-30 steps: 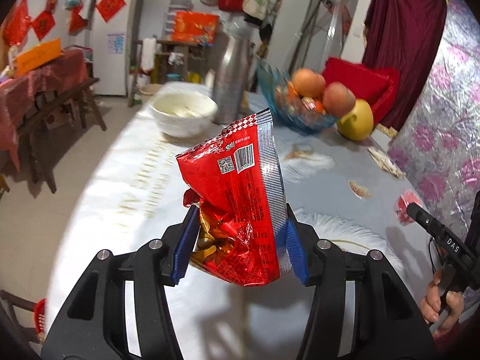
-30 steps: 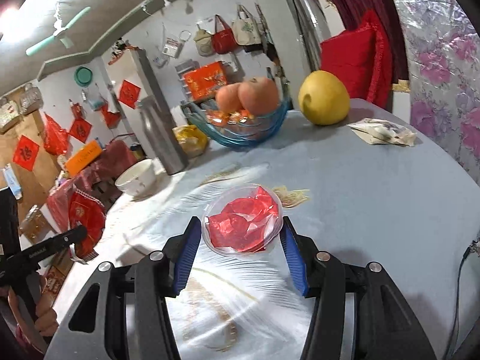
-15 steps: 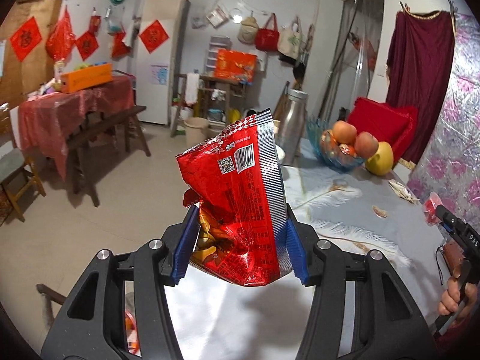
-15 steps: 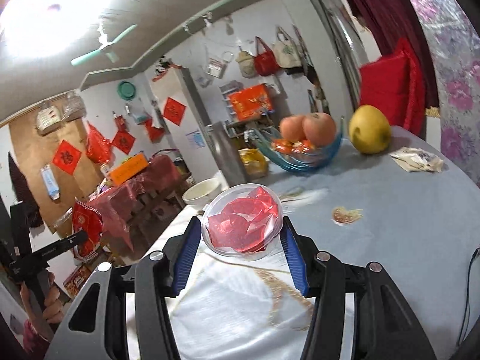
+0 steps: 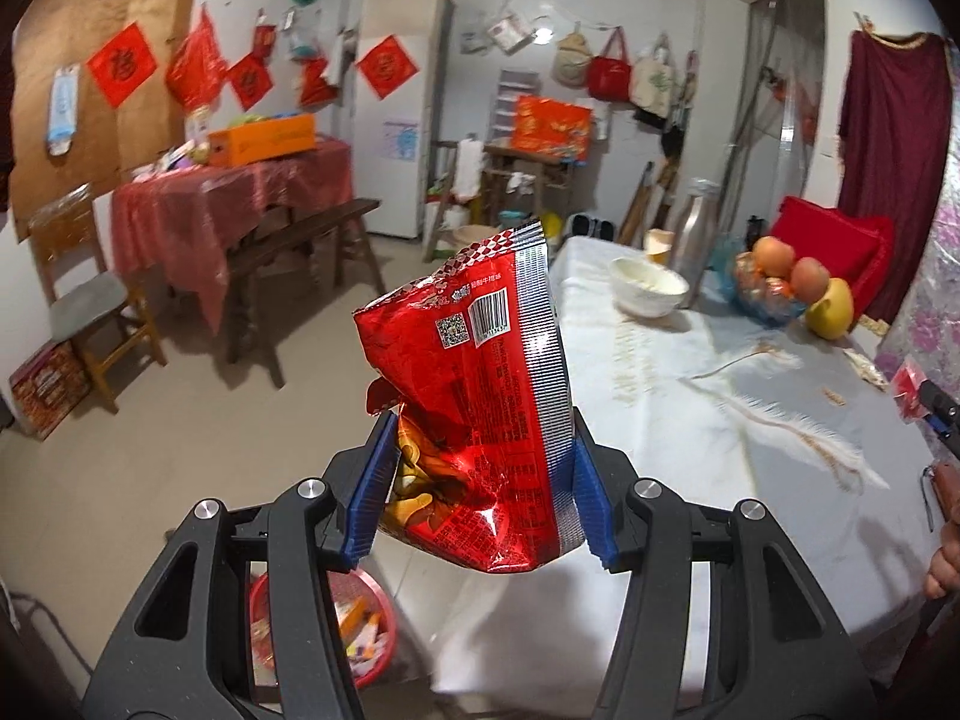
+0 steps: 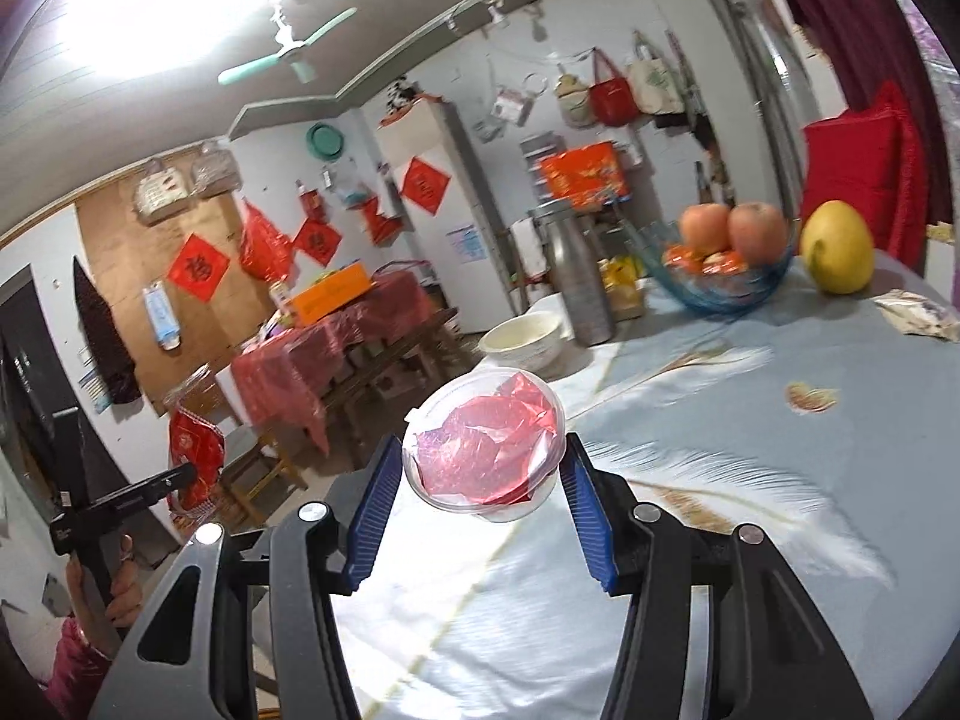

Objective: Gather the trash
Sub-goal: 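Carry both items to the red wastebasket and open the left tool to drop the snack bag, then open the right tool over the wastebasket to drop the clear cup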

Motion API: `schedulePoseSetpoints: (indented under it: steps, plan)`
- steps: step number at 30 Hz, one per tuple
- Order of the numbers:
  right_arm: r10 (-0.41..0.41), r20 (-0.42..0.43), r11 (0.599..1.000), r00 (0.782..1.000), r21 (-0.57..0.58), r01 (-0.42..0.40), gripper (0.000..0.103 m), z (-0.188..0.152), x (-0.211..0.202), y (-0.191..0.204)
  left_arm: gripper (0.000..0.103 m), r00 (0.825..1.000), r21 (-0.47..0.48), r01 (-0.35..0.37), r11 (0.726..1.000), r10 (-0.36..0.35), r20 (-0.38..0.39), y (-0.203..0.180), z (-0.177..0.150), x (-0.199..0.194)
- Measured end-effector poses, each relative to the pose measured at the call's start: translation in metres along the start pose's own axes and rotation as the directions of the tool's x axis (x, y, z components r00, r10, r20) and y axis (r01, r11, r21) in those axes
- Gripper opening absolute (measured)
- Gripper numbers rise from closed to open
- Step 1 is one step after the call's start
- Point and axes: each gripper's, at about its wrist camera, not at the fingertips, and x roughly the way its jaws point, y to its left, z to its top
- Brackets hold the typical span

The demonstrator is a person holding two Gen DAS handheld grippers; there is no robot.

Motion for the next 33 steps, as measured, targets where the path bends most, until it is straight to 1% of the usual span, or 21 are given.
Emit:
schedulePoseSetpoints:
  steps: [2, 8, 14, 19, 20, 24, 27, 28, 31, 33]
  plan:
    - [0.01, -0.021, 1.0, 1.0, -0.015, -0.01, 0.054, -0.002, 0.007, 0.012, 0.054, 1.0, -0.022, -0.019, 1.0, 0.019, -0.023, 0.021, -0.008, 0.002]
    - [0.044, -0.089, 0.997, 0.995, -0.057, -0.049, 0.054, -0.01, 0.029, 0.054, 0.054, 0.992, -0.107, -0.046, 0.993, 0.033, -0.119, 0.083, -0.038, 0.015]
    - [0.059, -0.146, 0.99, 0.988, -0.12, -0.077, 0.054, -0.019, 0.047, 0.099, 0.054, 0.975, -0.183, -0.087, 0.979, 0.046, -0.217, 0.135, -0.079, 0.042]
    - [0.068, -0.197, 0.979, 0.978, -0.173, -0.103, 0.054, -0.029, 0.063, 0.134, 0.057, 0.959, -0.229, -0.093, 0.969, 0.026, -0.282, 0.159, -0.105, 0.069]
    - [0.07, -0.208, 0.977, 0.976, -0.183, -0.109, 0.054, -0.031, 0.066, 0.141, 0.06, 0.956, -0.233, -0.097, 0.968, 0.025, -0.292, 0.163, -0.107, 0.073]
    - [0.08, -0.251, 0.968, 0.965, -0.211, -0.135, 0.054, -0.039, 0.078, 0.165, 0.083, 0.945, -0.245, -0.146, 0.958, 0.062, -0.321, 0.176, -0.12, 0.085]
    - [0.089, -0.276, 0.961, 0.957, -0.229, -0.156, 0.054, -0.046, 0.083, 0.18, 0.084, 0.945, -0.258, -0.143, 0.956, 0.055, -0.322, 0.182, -0.121, 0.086]
    - [0.093, -0.282, 0.959, 0.955, -0.232, -0.162, 0.054, -0.047, 0.085, 0.184, 0.084, 0.945, -0.253, -0.155, 0.955, 0.069, -0.318, 0.183, -0.119, 0.085]
    - [0.111, -0.316, 0.95, 0.942, -0.246, -0.195, 0.054, -0.055, 0.092, 0.198, 0.091, 0.947, -0.24, -0.203, 0.949, 0.129, -0.294, 0.19, -0.112, 0.073]
    - [0.13, -0.349, 0.94, 0.928, -0.255, -0.227, 0.054, -0.062, 0.099, 0.211, 0.093, 0.948, -0.246, -0.228, 0.942, 0.156, -0.279, 0.196, -0.108, 0.064]
